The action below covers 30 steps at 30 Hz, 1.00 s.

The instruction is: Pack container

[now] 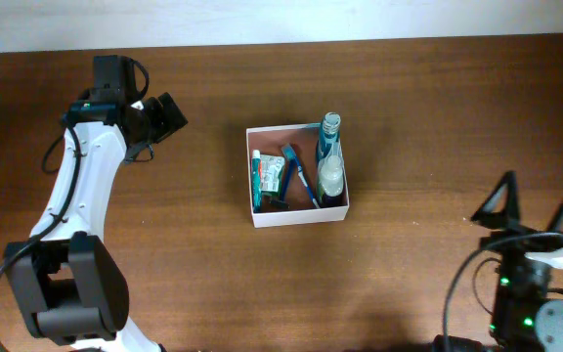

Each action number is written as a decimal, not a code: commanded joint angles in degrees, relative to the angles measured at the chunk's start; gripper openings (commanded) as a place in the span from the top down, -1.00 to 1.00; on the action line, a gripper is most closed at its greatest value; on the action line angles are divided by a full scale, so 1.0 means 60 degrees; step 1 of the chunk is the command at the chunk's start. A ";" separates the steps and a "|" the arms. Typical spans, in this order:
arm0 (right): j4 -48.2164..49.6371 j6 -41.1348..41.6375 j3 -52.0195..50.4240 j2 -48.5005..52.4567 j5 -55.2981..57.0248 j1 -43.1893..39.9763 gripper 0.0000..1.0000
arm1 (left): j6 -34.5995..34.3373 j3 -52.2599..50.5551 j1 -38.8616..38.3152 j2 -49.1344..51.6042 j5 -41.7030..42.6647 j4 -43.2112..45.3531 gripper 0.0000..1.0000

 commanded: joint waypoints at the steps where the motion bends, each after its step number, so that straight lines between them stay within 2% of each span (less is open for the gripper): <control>1: 0.1523 -0.0732 -0.1504 -0.0586 -0.0790 0.0353 -0.97 | 0.0015 0.0146 0.0022 -0.0266 -0.0062 0.0015 -0.99; 8: 0.1854 -0.1727 -0.2477 -0.1191 -0.1071 0.0929 -0.98 | 0.0015 0.0146 0.0022 -0.0266 -0.0066 0.0015 -0.99; 16: 0.2106 -0.1738 -0.3537 -0.1869 -0.1585 0.0943 -0.97 | 0.0015 0.0146 0.0018 -0.0266 -0.0066 0.0015 -0.99; 23: 0.3537 -0.1734 -0.4969 -0.2524 -0.1869 0.0991 -0.96 | 0.0015 0.0146 0.0022 -0.0266 -0.0066 0.0015 -0.99; 26: 0.3045 -0.1759 -0.4976 -0.2524 -0.1865 0.1260 -0.97 | 0.0015 0.0146 0.0022 -0.0266 -0.0062 0.0015 -0.99; 30: 0.2448 -0.2514 -0.4976 -0.2524 -0.1869 0.1504 -0.97 | 0.0015 0.0146 0.0022 -0.0266 -0.0062 0.0015 -0.99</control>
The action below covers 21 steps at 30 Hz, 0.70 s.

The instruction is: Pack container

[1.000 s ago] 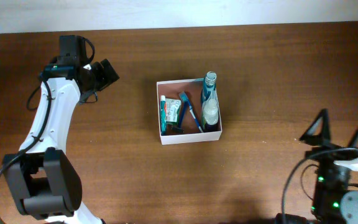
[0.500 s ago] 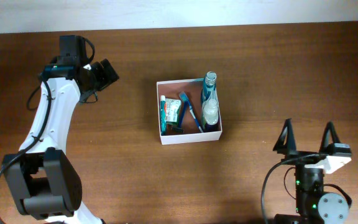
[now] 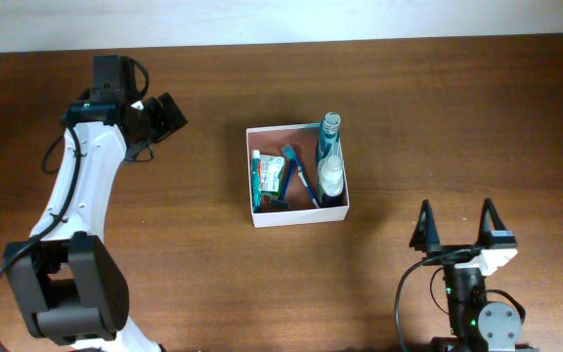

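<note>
A white open box [image 3: 252, 176] sits mid-table and holds a clear blue-capped bottle [image 3: 329, 161], a blue razor [image 3: 297, 176] and a green-and-white toothpaste tube [image 3: 266, 175]. My left gripper [image 3: 176, 113] hovers over bare table to the upper left of the box; its black fingers stand apart with nothing between them. My right gripper [image 3: 456, 223] sits near the front edge, to the lower right of the box, fingers spread wide and empty.
Brown wooden table [image 3: 184, 244] with a pale wall strip along the far edge. The left arm's white links run down the left side. The right arm's base stands at the bottom right.
My right arm has drawn back leftward and toward the front edge, from the far right to a spot below and right of the box. The left arm and the box contents are unchanged.
</note>
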Each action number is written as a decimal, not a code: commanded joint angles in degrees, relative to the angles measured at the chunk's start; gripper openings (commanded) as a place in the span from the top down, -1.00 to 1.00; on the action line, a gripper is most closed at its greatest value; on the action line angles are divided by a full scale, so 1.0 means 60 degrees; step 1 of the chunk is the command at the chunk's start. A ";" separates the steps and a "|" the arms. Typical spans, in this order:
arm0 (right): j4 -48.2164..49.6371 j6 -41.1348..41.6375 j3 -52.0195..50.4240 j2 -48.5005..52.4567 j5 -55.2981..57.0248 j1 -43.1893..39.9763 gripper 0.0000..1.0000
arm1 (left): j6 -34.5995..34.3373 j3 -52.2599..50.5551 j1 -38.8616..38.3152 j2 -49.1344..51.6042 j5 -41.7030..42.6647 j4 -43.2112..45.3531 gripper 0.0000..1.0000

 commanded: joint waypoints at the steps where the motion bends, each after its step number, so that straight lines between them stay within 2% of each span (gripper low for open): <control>1: -0.0576 -0.0841 -0.0047 -0.0109 -0.0182 0.0277 -0.97 | 0.0015 0.0146 0.0018 -0.0266 -0.0069 0.0018 -0.99; 11: -0.2426 -0.0889 -0.0047 -0.0109 -0.0142 0.0284 -0.97 | 0.0015 0.0146 0.0022 -0.0266 -0.0073 0.0018 -0.99; 16: -0.2473 -0.0889 -0.0047 -0.0109 0.0663 0.0284 -0.97 | 0.0015 0.0146 0.0022 -0.0266 -0.0073 0.0018 -0.99; 21: -0.2484 -0.0885 -0.0047 -0.0106 0.0678 0.0284 -0.97 | 0.0015 0.0146 0.0022 -0.0266 -0.0073 0.0018 -0.99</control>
